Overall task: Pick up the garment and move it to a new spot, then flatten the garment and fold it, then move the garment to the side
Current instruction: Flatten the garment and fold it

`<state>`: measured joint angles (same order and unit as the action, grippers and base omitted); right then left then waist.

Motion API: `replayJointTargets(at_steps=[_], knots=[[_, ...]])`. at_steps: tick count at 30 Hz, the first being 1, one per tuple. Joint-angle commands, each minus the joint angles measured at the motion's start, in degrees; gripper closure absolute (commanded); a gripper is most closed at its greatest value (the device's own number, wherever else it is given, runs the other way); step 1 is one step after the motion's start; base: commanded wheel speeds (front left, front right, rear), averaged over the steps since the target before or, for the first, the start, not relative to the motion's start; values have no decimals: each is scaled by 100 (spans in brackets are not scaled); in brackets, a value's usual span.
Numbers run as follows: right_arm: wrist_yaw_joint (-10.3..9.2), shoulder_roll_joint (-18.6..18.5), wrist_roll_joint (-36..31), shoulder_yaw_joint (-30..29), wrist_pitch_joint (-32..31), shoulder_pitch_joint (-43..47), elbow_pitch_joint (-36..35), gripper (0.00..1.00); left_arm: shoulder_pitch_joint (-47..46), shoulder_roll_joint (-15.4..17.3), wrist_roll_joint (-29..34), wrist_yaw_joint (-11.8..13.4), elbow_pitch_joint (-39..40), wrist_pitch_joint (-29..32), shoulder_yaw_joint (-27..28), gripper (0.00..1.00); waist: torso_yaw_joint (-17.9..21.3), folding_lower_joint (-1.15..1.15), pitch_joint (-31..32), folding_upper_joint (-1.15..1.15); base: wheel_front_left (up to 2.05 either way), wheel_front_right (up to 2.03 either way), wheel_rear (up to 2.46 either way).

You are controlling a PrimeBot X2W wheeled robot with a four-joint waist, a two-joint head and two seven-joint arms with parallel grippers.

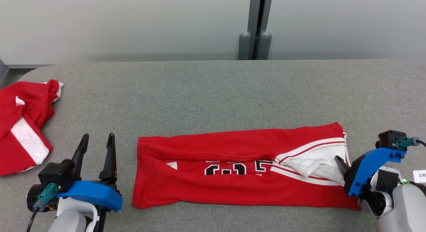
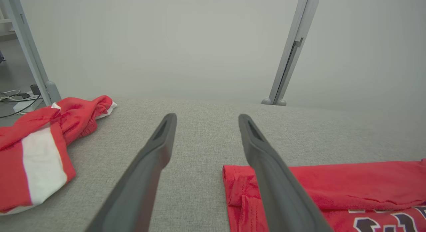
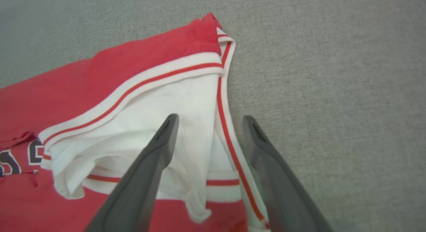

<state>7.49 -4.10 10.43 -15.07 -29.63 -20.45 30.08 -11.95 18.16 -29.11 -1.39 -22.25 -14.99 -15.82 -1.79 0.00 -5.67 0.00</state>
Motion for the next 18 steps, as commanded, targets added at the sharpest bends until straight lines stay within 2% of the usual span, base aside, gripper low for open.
replayJointTargets(at_steps=[1,6,10,11,12,13,14,17,18], knots=[[1,1,-101,-51,32,-150,186,0,-99,-5,55,-27,-29,-26,-1,0,-38,0,-43,0,0,0,0],[1,22,-523,-211,56,-464,819,0,-217,-14,44,-127,-187,-26,-70,0,-109,0,-123,0,0,0,0],[2,69,-620,-49,18,-548,1258,0,-309,-41,44,-188,-279,-26,-95,0,-152,0,-159,0,0,0,0],[8,91,-583,40,14,-561,1335,13,-322,-47,42,-203,-298,-25,-98,0,-154,0,-165,0,0,0,0],[10,113,-529,160,-12,-572,1416,53,-344,-57,44,-211,-310,-25,-102,0,-154,0,-172,0,0,0,0],[15,130,-463,268,-7,-584,1458,60,-362,-62,44,-210,-321,-26,-102,0,-151,0,-177,0,0,0,0],[17,140,-391,371,2,-592,1493,100,-380,-64,48,-215,-327,-25,-104,0,-147,0,-181,0,0,0,0],[15,62,-263,521,47,-592,1500,100,-398,-72,57,-218,-338,-26,-103,0,-131,0,-182,0,0,0,0],[8,-72,-155,599,128,-605,1433,100,-392,-75,55,-220,-351,-26,-101,0,-110,0,-177,0,0,0,0]])
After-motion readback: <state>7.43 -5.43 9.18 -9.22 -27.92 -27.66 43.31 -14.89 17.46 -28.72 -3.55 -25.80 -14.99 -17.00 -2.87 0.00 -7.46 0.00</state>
